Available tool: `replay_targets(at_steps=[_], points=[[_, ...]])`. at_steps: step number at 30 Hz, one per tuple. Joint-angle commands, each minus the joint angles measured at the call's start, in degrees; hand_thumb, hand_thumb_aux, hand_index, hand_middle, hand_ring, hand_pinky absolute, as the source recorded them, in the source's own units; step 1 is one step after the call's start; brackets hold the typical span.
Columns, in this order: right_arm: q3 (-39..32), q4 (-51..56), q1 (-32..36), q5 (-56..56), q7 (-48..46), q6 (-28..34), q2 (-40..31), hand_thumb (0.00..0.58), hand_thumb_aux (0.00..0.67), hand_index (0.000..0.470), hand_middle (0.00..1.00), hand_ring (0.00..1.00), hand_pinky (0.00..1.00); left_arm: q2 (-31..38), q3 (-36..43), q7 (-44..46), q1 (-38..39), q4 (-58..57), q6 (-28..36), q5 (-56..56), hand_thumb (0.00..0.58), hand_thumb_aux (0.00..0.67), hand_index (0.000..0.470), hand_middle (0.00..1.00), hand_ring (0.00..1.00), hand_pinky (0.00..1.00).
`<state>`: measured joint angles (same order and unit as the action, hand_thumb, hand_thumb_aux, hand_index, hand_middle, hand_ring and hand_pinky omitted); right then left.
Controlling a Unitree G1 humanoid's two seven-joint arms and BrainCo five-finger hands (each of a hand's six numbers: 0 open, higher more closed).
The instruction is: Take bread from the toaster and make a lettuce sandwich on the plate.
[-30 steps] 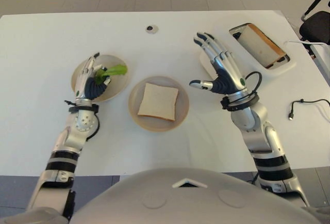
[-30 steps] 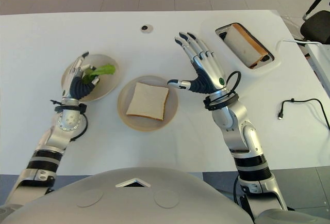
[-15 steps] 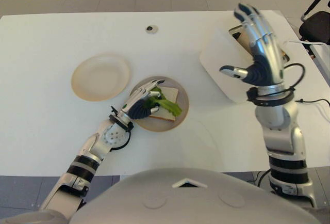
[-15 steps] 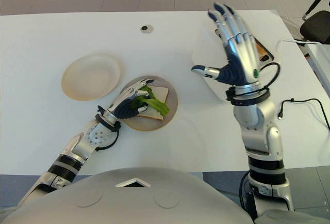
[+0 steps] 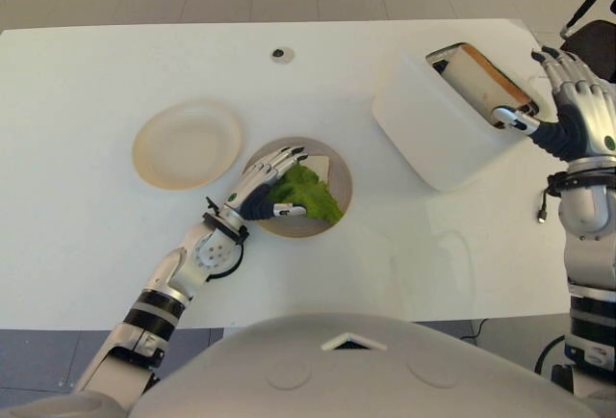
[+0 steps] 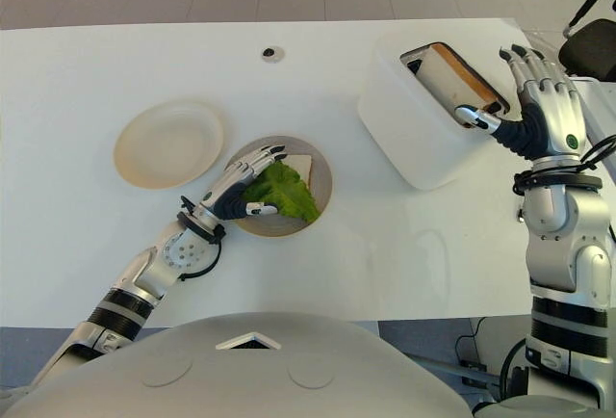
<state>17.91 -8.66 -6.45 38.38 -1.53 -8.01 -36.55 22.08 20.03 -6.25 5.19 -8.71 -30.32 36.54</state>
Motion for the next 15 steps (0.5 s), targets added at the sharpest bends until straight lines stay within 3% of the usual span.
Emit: replay_targets(at_steps=[1, 2, 3, 4, 11, 15], points=[[-2.48, 2.24, 0.62, 0.28, -1.07, 0.11, -1.7, 0.049, 0.029, 0.02, 0.0, 0.0, 0.0, -0.19, 0.12, 0.62, 0.53, 1.27, 1.01, 0.21, 0.0, 0.0, 0.0, 0.0, 0.0, 0.0], [-2.38, 1.56, 0.5, -0.22, -0.8, 0.07, -1.58, 0.579, 0.649, 0.455, 0.32, 0.32, 0.32, -0.17, -0.01, 0.67, 0.64, 1.55, 1.11, 0.18, 0.0, 0.0, 0.0, 0.0, 0.0, 0.0], [-2.2, 0.53, 0.54, -0.42, -0.38, -0.1, -1.64, 0.58, 0.67, 0.47, 0.46, 0.46, 0.46, -0.17, -0.1, 0.67, 0.79, 1.83, 1.23, 0.16, 0.0, 0.0, 0.0, 0.0, 0.0, 0.0], [-1.97, -0.51, 0.68, -0.75, 0.13, -0.43, -1.57, 0.58, 0.67, 0.47, 1.0, 1.0, 1.0, -0.17, -0.13, 0.64, 0.99, 2.09, 1.35, 0.2, 0.0, 0.0, 0.0, 0.0, 0.0, 0.0], [2.23, -11.28, 4.24, -4.61, 7.81, -3.91, 1.97, 0.58, 0.67, 0.47, 1.0, 1.0, 1.0, -0.77, -3.44, -4.35, 1.57, 4.26, 0.8, -0.12, 0.0, 0.0, 0.0, 0.0, 0.0, 0.0], [0.91, -16.75, 7.67, -10.34, 8.79, -7.72, 4.48, 0.58, 0.67, 0.47, 1.0, 1.0, 1.0, -2.34, -7.25, -10.85, 2.19, 7.47, -1.62, -0.98, 0.0, 0.0, 0.0, 0.0, 0.0, 0.0]])
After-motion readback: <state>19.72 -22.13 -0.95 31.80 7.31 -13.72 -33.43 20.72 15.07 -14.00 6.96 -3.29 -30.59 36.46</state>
